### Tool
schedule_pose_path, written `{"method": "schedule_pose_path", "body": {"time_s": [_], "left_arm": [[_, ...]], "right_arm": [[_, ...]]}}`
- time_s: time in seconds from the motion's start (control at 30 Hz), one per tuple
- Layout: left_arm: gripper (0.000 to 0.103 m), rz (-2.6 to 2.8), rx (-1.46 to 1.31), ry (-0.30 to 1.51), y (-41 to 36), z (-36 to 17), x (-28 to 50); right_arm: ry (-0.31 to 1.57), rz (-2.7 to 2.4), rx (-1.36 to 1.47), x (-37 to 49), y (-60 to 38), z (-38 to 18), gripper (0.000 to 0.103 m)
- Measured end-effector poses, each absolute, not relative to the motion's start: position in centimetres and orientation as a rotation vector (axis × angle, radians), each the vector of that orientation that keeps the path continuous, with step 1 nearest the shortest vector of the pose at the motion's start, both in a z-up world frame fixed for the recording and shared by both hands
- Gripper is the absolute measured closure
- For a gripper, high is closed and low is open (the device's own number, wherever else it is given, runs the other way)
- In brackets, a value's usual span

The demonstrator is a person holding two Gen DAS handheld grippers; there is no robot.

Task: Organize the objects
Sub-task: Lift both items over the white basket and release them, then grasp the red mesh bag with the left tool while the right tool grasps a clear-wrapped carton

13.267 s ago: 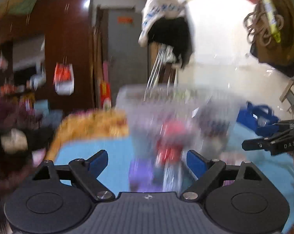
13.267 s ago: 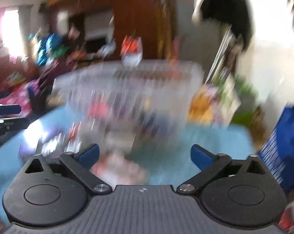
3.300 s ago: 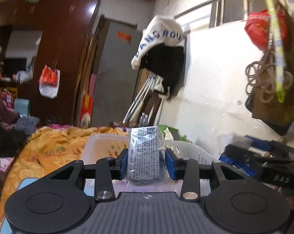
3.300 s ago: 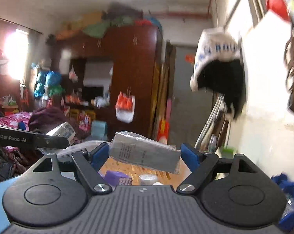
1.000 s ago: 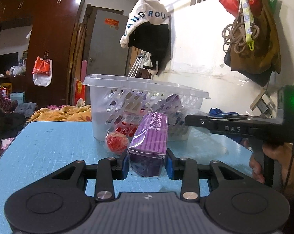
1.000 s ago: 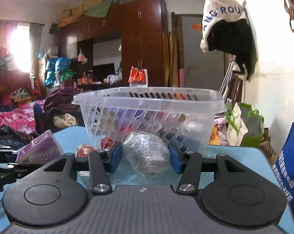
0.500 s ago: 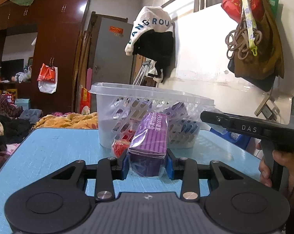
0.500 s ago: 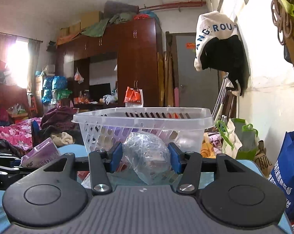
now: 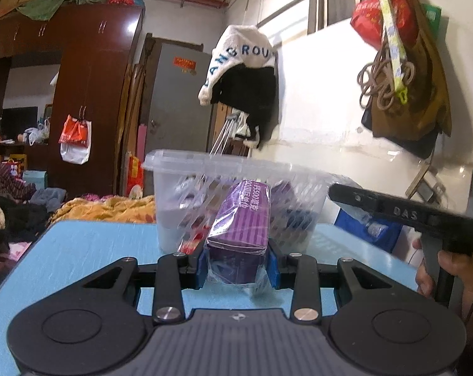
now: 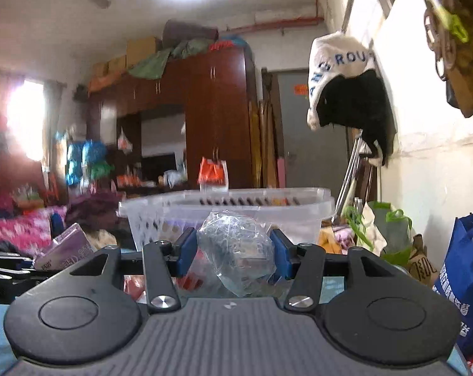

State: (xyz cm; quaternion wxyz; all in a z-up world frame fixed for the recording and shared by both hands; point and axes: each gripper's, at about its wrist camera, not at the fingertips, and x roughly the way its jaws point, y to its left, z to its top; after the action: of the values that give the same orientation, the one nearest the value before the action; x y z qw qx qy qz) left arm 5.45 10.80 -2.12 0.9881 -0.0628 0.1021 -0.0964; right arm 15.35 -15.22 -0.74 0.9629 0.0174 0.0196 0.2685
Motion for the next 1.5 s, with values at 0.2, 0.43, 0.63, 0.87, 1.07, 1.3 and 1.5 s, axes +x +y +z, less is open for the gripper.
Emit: {"method": "schedule_pose_path", "body": {"time_s": [0.2, 0.43, 0.63, 0.87, 1.07, 1.3, 1.5], "left_arm": [[0.063, -0.212, -0.135, 0.17, 10.7, 4.2, 9.2], [0.062, -0.139, -0.126, 0.29, 9.3, 9.4, 19.3], [0.028, -0.034, -0.088, 0.425, 9.2, 7.7, 24.9], [0.016, -0.103, -0.112, 0.282, 11.6, 6.3, 15.7], [0.016, -0.023, -0.047, 0.384, 12.7, 2.4, 14.8], [0.016, -0.028, -0.102, 0.49, 14.8, -0.7, 16.3], [0.016, -0.053, -0.061, 0.539, 12.7, -2.1, 17.1]], "right_arm": [[0.032, 0.543, 0.011, 17.3, -14.5, 5.7, 0.048], [0.191, 0.527, -0.076, 25.5, -10.8, 9.2, 0.048], [0.218, 0.442, -0.183, 26.4, -9.5, 7.5, 0.007], [0.214, 0.621, -0.051, 19.0, -11.8, 4.3, 0.0], [0.488, 0.682, -0.167, 19.9, -6.7, -2.0, 0.0], [0.622, 0.703, -0.228, 21.7, -5.2, -4.2, 0.069], [0.528, 0.659, -0.186, 20.1, -9.9, -2.9, 0.069]]}}
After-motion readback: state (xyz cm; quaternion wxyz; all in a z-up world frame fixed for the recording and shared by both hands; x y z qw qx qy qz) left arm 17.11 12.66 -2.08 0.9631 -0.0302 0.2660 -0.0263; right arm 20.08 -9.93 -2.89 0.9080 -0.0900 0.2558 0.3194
